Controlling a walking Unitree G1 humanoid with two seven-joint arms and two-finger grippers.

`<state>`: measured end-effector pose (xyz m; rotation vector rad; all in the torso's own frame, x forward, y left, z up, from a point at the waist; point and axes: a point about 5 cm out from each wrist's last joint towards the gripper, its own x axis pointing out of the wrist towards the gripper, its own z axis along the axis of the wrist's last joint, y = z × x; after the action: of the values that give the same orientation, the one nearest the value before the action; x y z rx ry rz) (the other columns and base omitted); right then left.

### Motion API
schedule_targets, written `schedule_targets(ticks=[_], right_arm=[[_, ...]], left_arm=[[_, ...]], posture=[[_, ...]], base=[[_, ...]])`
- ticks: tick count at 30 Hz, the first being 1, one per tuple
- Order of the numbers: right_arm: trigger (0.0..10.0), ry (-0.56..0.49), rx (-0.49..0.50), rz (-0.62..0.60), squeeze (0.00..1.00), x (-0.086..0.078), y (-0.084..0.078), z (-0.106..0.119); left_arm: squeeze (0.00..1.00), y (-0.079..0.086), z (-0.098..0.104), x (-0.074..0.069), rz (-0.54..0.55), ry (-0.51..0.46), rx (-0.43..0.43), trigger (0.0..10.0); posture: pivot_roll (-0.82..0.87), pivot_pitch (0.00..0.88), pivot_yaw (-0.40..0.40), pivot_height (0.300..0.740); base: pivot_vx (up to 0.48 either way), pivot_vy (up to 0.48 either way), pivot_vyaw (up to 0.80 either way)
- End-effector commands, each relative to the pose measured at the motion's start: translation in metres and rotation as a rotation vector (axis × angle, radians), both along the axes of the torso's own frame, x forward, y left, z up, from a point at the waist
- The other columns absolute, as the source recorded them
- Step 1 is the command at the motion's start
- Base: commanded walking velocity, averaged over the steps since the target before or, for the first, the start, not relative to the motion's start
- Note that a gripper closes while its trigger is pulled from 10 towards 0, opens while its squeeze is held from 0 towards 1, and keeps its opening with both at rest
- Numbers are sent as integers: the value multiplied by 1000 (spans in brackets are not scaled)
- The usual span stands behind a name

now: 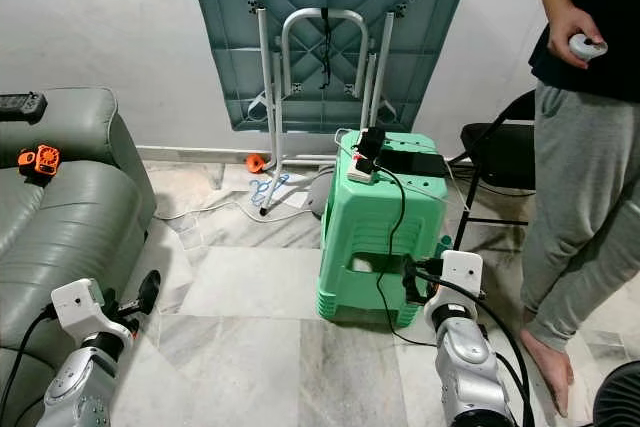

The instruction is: Move the pillow to the sofa

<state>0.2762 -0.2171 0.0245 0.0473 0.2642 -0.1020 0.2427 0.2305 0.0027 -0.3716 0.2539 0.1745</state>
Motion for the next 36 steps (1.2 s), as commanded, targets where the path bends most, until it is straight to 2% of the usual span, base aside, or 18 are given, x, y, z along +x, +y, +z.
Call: schedule_targets(ticks=[1,5,7,12,23,26,28,29,32,36], right_arm=[[10000,-7,12,1,0,2,0,4],[10000,5,-9,31,0,0,2,4],[10000,-6,-72,94,0,-2,9,4],[10000,-9,-132,150,0,-4,16,2],[10000,41,-168,153,0,-10,15,-10],[10000,75,-164,153,0,-14,15,-17],[10000,165,-158,130,0,-21,11,-34],[10000,165,-158,130,0,-21,11,-34],[10000,274,-129,82,0,-30,6,-51],[10000,371,-153,79,0,-44,5,-66]], left_arm=[[0,1,1,3,15,-5,-6,10000],[0,2,1,4,28,-2,-2,10000],[0,1,0,4,31,9,6,10000],[0,-1,-2,5,28,16,8,10000],[0,2,-13,3,36,84,33,10000],[0,0,-21,-1,12,132,37,10000],[0,2,-37,-14,-10,237,61,10000],[0,2,-37,-14,-10,237,61,10000],[0,6,-48,-26,-3,330,58,10000],[0,9,-59,-39,11,424,37,10000]], posture=[[-88,0,0,740],[-89,0,0,740],[-92,0,0,740],[-91,0,0,740],[-95,0,3,740],[-96,0,4,740],[-99,0,5,740],[-99,0,5,740],[-99,0,5,740],[-99,0,7,740]], base=[[0,0,0],[0,0,0],[0,0,0],[0,0,0],[0,0,0],[0,0,0],[0,0,0],[0,0,0],[0,0,0],[0,0,0]])
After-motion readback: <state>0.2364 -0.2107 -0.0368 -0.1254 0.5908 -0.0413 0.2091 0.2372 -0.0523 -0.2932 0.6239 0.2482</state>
